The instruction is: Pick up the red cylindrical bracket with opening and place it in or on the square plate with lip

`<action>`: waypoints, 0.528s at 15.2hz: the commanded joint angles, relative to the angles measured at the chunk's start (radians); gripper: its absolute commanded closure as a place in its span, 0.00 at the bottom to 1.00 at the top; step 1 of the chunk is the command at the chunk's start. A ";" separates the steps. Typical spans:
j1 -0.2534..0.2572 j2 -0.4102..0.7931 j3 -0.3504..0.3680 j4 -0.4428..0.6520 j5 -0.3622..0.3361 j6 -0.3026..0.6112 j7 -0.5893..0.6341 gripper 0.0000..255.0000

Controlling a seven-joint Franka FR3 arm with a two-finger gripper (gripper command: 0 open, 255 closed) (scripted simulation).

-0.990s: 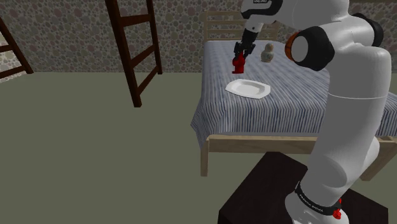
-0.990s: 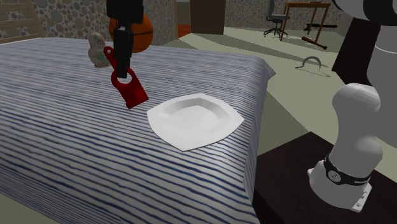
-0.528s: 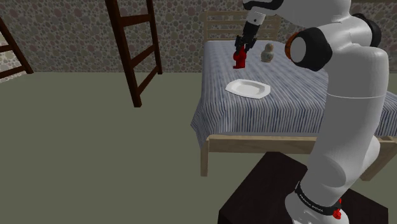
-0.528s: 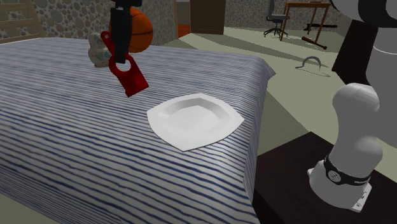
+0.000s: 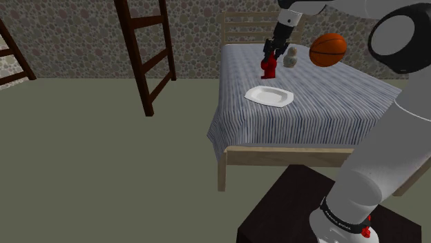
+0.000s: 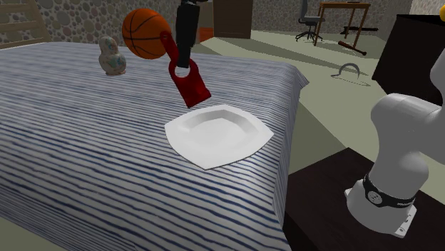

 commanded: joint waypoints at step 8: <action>0.003 -0.271 0.066 -0.295 -0.096 0.054 0.083 1.00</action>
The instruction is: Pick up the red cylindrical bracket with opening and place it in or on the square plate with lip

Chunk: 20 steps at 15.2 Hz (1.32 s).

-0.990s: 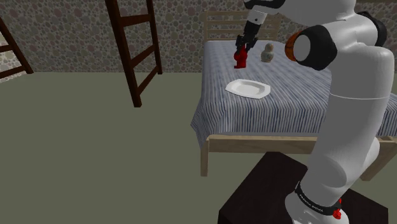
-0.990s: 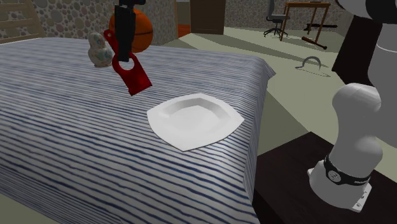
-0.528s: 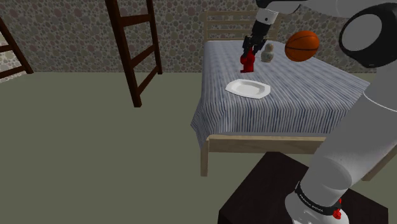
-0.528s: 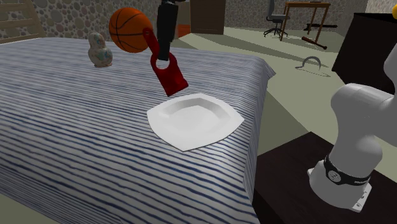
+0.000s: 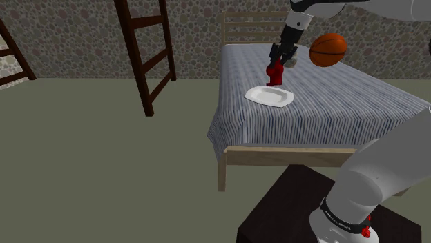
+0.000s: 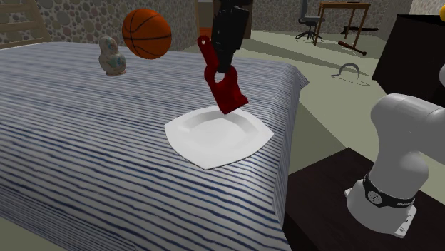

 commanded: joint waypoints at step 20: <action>-0.008 -0.025 -0.004 -0.204 -0.003 0.177 -0.025 1.00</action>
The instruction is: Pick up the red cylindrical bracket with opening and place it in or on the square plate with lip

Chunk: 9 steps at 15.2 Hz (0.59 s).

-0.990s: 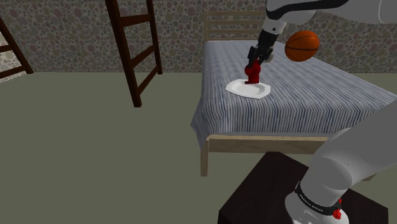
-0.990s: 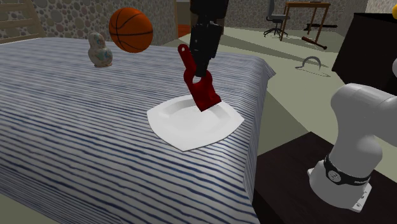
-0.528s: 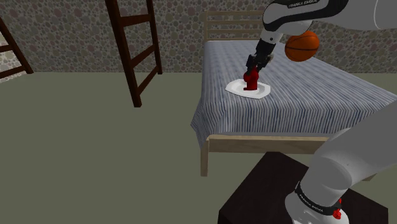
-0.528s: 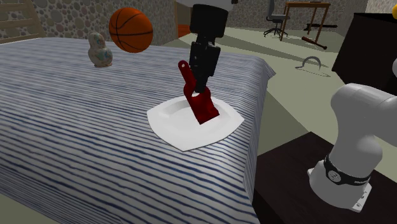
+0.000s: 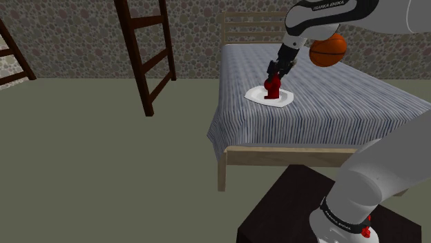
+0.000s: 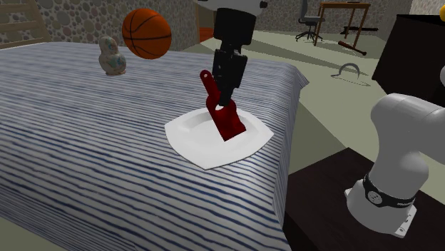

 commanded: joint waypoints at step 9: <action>-0.005 -0.015 -0.002 0.081 -0.010 -0.102 0.006 0.00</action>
